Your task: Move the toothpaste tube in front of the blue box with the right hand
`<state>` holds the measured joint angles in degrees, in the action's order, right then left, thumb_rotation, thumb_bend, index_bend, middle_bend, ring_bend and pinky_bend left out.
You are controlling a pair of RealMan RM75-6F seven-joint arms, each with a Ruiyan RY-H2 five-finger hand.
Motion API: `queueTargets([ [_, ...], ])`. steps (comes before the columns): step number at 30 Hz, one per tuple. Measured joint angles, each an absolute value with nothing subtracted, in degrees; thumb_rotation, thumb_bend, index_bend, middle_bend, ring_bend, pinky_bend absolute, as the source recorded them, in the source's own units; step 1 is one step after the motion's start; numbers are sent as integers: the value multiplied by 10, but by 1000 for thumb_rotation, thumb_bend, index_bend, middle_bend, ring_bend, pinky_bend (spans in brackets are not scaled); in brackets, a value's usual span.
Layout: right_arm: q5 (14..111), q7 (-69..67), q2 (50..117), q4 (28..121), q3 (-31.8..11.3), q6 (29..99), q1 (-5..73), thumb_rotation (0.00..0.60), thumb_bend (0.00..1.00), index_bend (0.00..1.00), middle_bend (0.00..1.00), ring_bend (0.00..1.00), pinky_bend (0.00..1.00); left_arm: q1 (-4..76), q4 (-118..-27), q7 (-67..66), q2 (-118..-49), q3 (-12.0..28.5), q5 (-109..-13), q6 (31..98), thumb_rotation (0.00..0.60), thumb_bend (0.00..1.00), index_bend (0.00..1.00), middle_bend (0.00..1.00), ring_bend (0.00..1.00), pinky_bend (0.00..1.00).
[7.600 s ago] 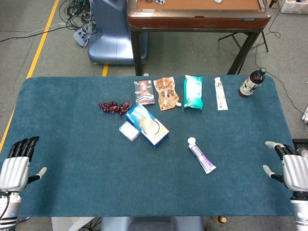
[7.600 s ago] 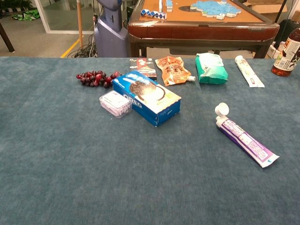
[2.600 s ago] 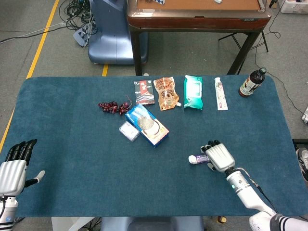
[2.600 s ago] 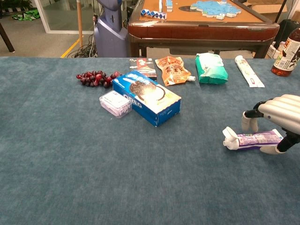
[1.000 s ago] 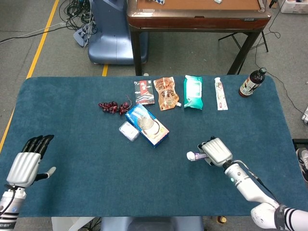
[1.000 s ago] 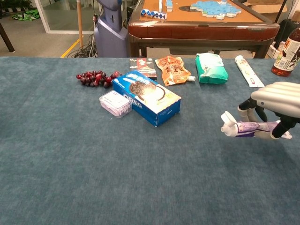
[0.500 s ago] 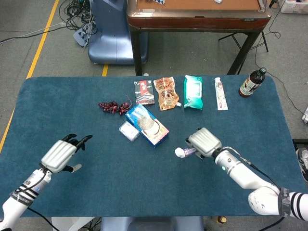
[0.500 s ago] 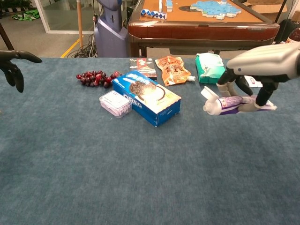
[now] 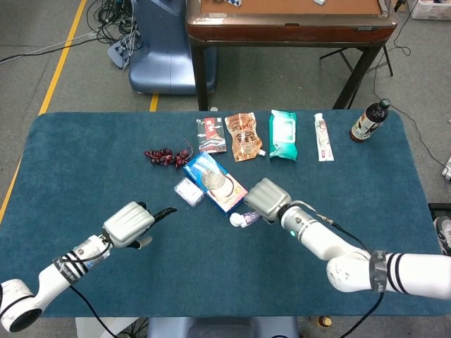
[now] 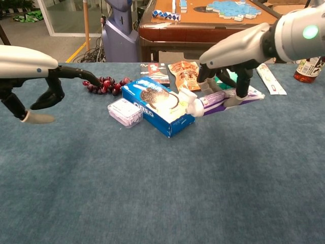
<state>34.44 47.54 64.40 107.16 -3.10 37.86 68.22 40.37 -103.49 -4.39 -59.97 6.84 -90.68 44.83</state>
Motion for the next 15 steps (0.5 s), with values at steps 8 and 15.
queueTargets([
  [8, 246, 510, 702, 1051, 4, 402, 773, 600, 845, 777, 736, 594, 371, 436, -1054, -57, -613, 76, -895, 436, 600, 329, 92, 812, 667, 545],
  [15, 206, 514, 734, 1032, 18, 418, 819, 600, 858, 781, 738, 601, 371, 454, -1071, -67, -624, 73, -890, 429, 600, 329, 92, 817, 673, 567],
])
